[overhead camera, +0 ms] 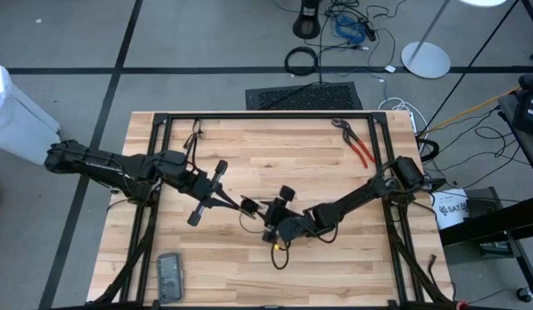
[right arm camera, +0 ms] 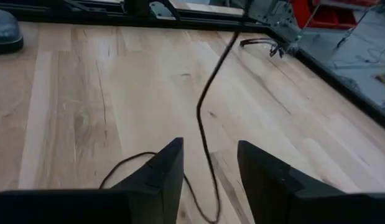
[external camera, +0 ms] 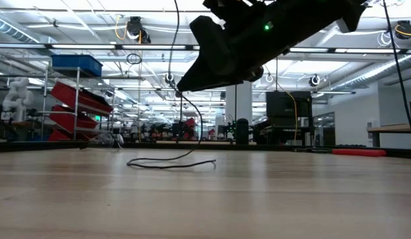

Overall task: Coil cords
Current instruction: Coil the black wire onto the spool

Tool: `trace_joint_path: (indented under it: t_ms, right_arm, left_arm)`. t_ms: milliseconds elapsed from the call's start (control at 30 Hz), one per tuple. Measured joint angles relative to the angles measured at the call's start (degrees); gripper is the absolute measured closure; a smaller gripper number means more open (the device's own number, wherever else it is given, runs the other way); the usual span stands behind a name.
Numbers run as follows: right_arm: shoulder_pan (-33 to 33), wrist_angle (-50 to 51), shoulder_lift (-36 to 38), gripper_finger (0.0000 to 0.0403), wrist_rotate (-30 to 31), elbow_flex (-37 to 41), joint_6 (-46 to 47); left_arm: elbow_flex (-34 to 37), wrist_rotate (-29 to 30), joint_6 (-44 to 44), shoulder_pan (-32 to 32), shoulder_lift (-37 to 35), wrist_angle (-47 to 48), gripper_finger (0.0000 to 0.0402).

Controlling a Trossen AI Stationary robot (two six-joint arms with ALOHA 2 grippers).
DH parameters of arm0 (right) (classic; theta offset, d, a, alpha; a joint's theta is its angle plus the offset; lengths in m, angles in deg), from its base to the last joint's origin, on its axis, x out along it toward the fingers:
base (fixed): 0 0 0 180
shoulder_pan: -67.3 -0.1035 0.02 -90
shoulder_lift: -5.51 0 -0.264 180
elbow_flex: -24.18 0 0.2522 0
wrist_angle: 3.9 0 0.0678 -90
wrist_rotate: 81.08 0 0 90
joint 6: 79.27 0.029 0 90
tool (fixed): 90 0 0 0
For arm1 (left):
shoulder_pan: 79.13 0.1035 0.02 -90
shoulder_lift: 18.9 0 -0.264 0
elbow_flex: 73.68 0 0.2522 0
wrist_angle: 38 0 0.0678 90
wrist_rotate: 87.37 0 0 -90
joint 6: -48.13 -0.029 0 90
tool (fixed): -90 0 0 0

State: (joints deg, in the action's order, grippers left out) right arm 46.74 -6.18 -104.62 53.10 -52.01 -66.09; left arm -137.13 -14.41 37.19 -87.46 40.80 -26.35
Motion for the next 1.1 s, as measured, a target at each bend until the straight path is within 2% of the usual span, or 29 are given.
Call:
trace_joint_path:
  t_ms: [133,700,867,1100]
  right_arm:
    - [-1.1,0.0,0.0,0.0267,2.6,0.0,-0.6]
    - [1.5,1.8,-1.2,0.0275,-0.7,0.0,0.8]
    - [1.5,0.8,-1.6,0.0297,-0.9,0.0,0.3]
    - [1.9,0.9,-1.6,0.0361,-2.8,0.0,-0.2]
  left_arm:
    - [0.0,0.0,0.0,0.0,0.0,0.0,0.0400]
    - [0.0,0.0,-0.4,0.0,0.0,0.0,0.0400]
    - [0.0,0.1,-0.4,0.0,0.0,0.1,0.0400]
    - [0.0,0.2,-0.4,0.0,0.0,0.0,0.0400]
